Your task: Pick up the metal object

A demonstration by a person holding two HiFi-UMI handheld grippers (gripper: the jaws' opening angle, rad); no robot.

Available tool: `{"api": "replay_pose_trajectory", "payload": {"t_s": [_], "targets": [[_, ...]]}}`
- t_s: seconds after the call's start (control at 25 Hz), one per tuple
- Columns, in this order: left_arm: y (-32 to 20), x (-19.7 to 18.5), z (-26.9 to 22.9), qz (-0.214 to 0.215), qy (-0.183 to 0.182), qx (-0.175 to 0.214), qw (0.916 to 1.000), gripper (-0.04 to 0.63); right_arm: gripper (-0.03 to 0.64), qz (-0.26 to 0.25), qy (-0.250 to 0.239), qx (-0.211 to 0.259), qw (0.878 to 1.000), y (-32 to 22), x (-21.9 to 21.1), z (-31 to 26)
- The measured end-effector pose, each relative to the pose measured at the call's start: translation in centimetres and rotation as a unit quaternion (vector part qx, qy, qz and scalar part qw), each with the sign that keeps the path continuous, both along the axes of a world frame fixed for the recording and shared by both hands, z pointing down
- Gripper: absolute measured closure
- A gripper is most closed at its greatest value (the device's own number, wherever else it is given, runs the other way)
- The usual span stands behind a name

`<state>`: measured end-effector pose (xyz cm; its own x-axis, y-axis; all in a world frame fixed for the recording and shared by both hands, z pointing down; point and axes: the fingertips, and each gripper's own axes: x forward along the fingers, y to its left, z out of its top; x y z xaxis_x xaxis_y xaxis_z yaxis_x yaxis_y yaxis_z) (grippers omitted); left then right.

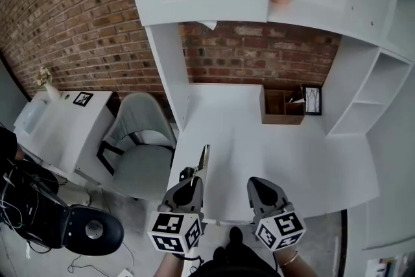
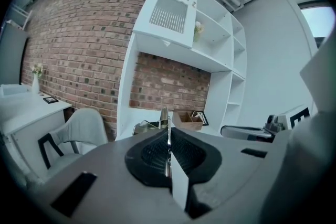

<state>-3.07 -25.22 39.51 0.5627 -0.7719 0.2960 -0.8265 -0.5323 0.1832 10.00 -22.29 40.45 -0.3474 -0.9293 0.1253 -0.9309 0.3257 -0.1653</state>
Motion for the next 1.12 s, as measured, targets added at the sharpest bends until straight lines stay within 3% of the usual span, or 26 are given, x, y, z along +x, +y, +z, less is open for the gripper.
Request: {"api": "replay_pose_trajectory", "payload": {"t_s": [0.4,1.12], "targets": [[1.5,-0.9,-1.8,0.006,-0.021,0.044,0.9988,0.584,0.614,-0.002,0.015,0.011,1.000,1.0,-1.2,-0.9],[2.7,-2.4,-2.7,0.009,-0.029,0.060,0.9977,0.584,0.614,0.017,0.027,0.030,0.999,2.1,-2.1,-2.1]]}}
